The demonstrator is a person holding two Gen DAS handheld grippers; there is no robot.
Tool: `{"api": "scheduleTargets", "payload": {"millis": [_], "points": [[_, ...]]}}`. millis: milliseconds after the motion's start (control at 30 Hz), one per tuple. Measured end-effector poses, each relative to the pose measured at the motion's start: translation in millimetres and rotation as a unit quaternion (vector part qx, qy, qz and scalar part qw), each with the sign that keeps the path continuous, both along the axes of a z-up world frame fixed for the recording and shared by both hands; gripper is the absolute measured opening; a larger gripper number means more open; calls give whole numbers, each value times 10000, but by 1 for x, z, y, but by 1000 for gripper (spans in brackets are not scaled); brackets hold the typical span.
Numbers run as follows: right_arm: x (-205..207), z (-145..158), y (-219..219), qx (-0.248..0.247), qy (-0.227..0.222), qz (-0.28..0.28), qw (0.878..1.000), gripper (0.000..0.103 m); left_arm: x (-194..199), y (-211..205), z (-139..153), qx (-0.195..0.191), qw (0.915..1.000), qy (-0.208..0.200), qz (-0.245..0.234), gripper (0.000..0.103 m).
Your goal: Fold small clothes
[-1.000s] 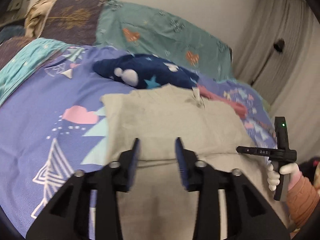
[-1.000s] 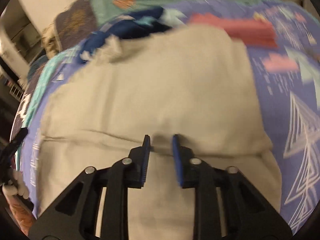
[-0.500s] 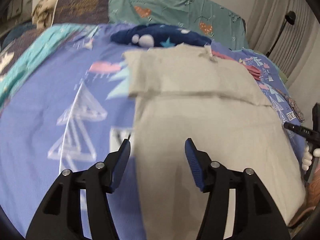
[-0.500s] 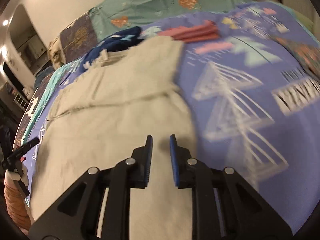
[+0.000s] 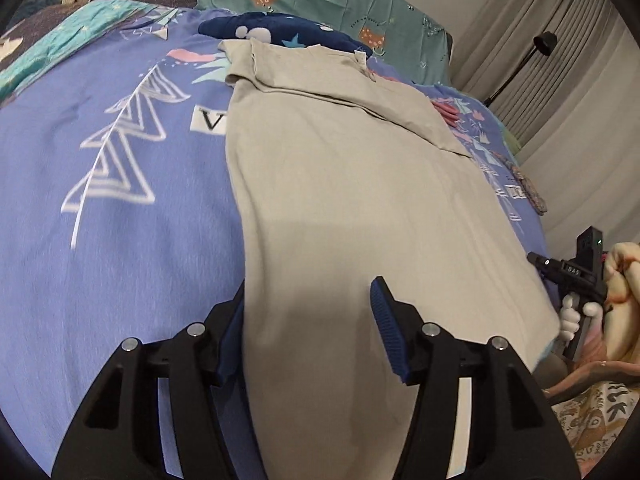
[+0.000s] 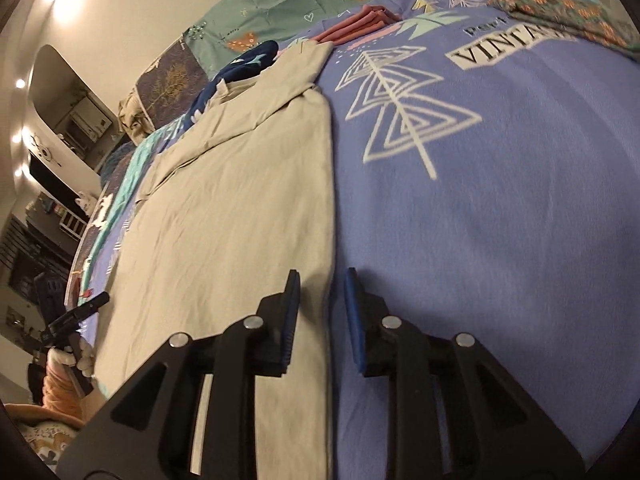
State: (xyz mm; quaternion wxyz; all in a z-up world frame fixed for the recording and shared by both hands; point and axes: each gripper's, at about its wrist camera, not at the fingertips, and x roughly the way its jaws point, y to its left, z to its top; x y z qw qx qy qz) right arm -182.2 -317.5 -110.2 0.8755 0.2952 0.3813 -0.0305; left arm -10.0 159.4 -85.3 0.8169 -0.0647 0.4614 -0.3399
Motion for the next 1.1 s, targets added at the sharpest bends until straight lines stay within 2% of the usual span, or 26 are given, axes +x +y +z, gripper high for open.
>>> {"api": "scheduleTargets", "payload": {"millis": [233, 300, 367, 467, 600, 733, 767, 800, 833, 867, 900, 1000, 1100], "points": [[-51, -4, 8, 607, -136, 266, 9977, 23, -46, 23, 2, -369, 9987, 214, -280, 57], [-60, -3, 14, 674, -172, 377, 9969, 26, -57, 21, 1, -419, 9981, 246, -380, 57], [-63, -3, 18, 748, -228, 466, 9958, 34, -62, 18, 2, -396, 9978, 194, -487, 57], [-53, -5, 20, 865, -286, 578, 9942, 37, -55, 17, -1, -575, 9968, 302, -475, 57], [-55, -2, 23, 840, -213, 651, 9941, 37, -52, 25, -3, -680, 9959, 482, -340, 42], [-64, -6, 20, 1016, -262, 686, 9921, 36, -53, 34, -9, -919, 9937, 596, -238, 33], [-62, -9, 19, 1116, -280, 654, 9912, 31, -49, 34, -11, -976, 9930, 637, -189, 27], [-57, -12, 16, 1241, -276, 575, 9902, 27, -45, 32, -13, -1053, 9918, 707, -124, 17], [-51, -13, 16, 1284, -235, 522, 9901, 11, -42, 30, -14, -1098, 9909, 780, -74, 13], [-48, -13, 16, 1257, -179, 494, 9907, 8, -41, 28, -15, -1156, 9896, 850, -40, 5], [-45, -13, 18, 1209, -141, 457, 9915, 8, -42, 24, -14, -1196, 9891, 864, -15, 1], [-48, 2, 19, 1237, -514, 387, 9902, 7, -48, 23, 3, -1342, 9888, 660, -4, 0], [-57, 31, 11, 1484, -1217, 365, 9807, 7, -53, 29, 47, -1937, 9809, 134, -84, 0]]}}
